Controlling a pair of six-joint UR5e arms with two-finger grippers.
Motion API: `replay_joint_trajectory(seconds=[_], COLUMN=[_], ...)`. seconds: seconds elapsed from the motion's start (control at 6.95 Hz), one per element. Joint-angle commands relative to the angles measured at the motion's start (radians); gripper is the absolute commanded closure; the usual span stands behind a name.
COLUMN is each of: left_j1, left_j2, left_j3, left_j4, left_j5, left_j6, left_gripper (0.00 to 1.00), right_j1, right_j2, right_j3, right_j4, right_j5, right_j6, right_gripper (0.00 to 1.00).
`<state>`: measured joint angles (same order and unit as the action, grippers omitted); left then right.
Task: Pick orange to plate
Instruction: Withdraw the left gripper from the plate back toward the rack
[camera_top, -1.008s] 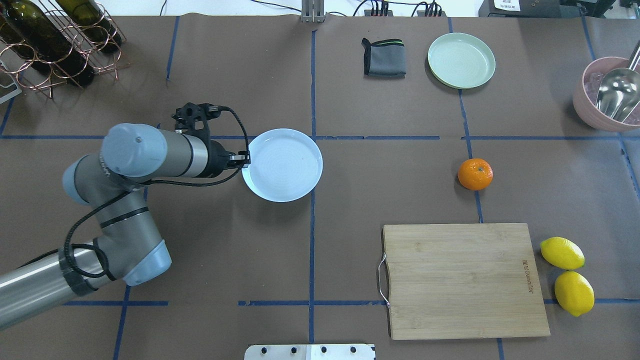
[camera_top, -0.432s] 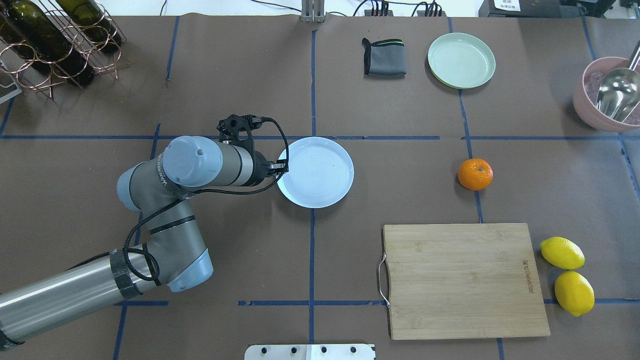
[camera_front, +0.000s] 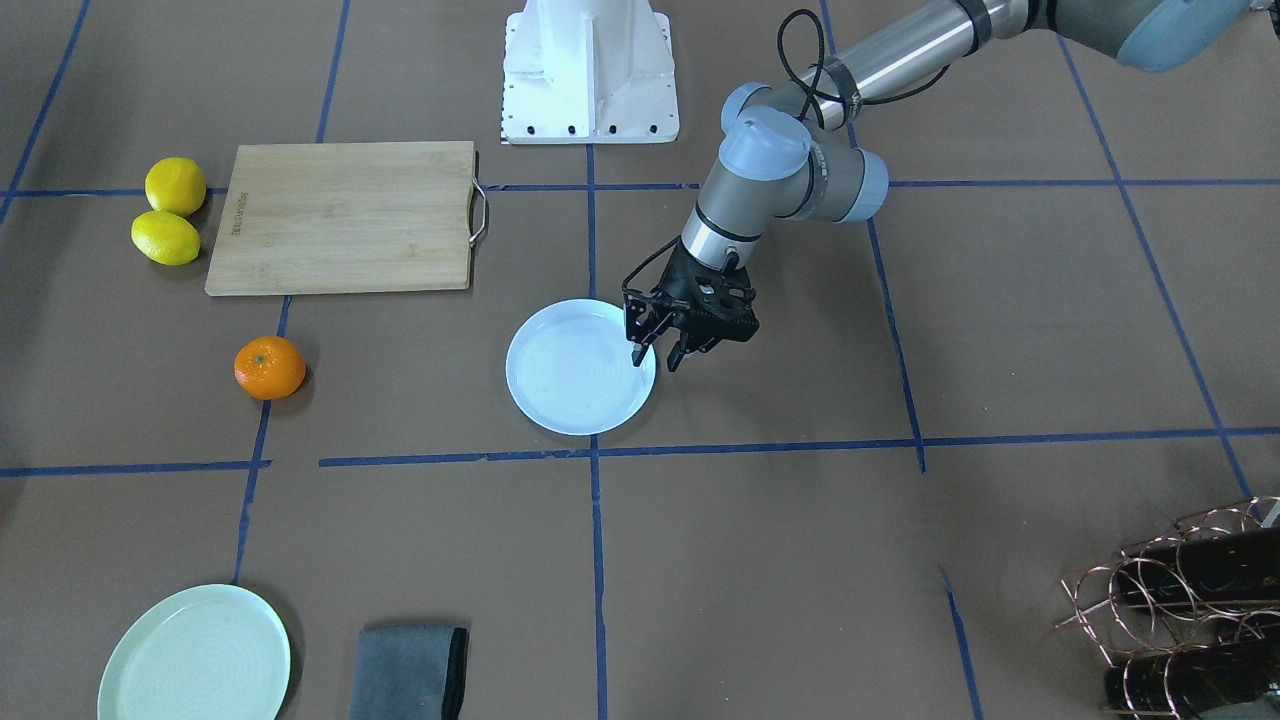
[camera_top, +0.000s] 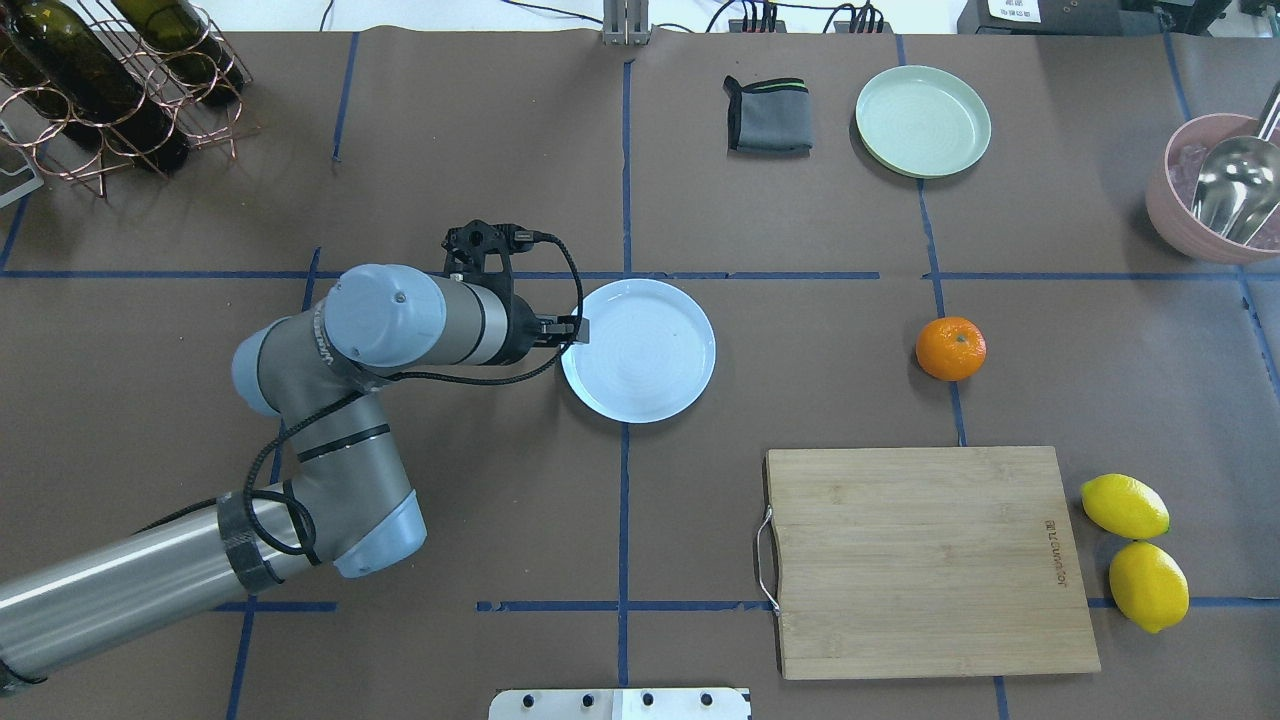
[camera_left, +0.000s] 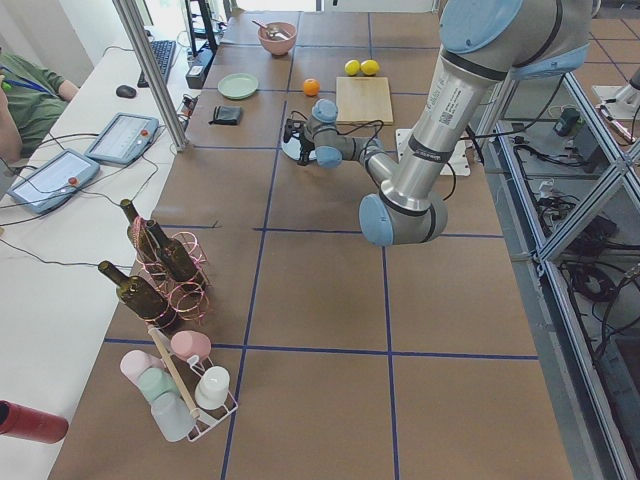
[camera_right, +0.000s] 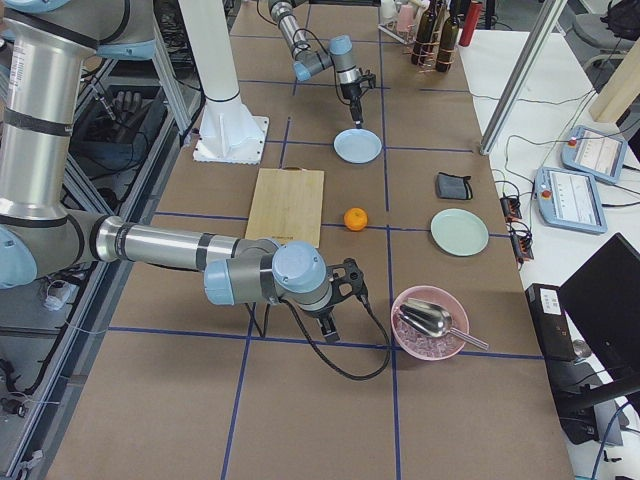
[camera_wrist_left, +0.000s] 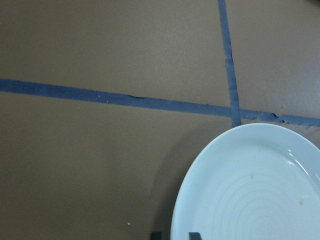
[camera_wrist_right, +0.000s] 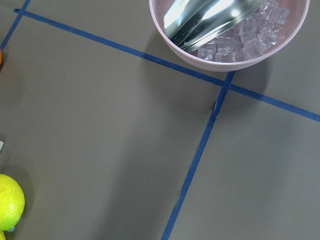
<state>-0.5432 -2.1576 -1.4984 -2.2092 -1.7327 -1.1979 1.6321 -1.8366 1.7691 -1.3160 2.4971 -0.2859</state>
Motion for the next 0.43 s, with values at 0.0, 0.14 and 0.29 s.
replay_joint_trajectory(seconds=[0.0, 0.14, 0.29], left_j1=[-0.128, -0.226, -0.322], left_j2=[0.100, 0.129, 0.187], left_j3=[-0.203, -0.311, -0.365], left_j4=[0.224, 0.378, 0.434], left_j5=[-0.135, -0.184, -0.249], left_j6=[0.290, 0.505, 0.655], left_gripper=[0.00, 0.00, 0.00], right_j1=[-0.003, -0.012, -0.076], right_j2=[0.040, 0.062, 0.065], right_j3=[0.019, 0.035, 0.061], right_j4=[0.000, 0.000, 0.000], right_j5=[-0.003, 0.002, -0.006], right_j6=[0.026, 0.095, 0.166], right_gripper=[0.00, 0.00, 0.00])
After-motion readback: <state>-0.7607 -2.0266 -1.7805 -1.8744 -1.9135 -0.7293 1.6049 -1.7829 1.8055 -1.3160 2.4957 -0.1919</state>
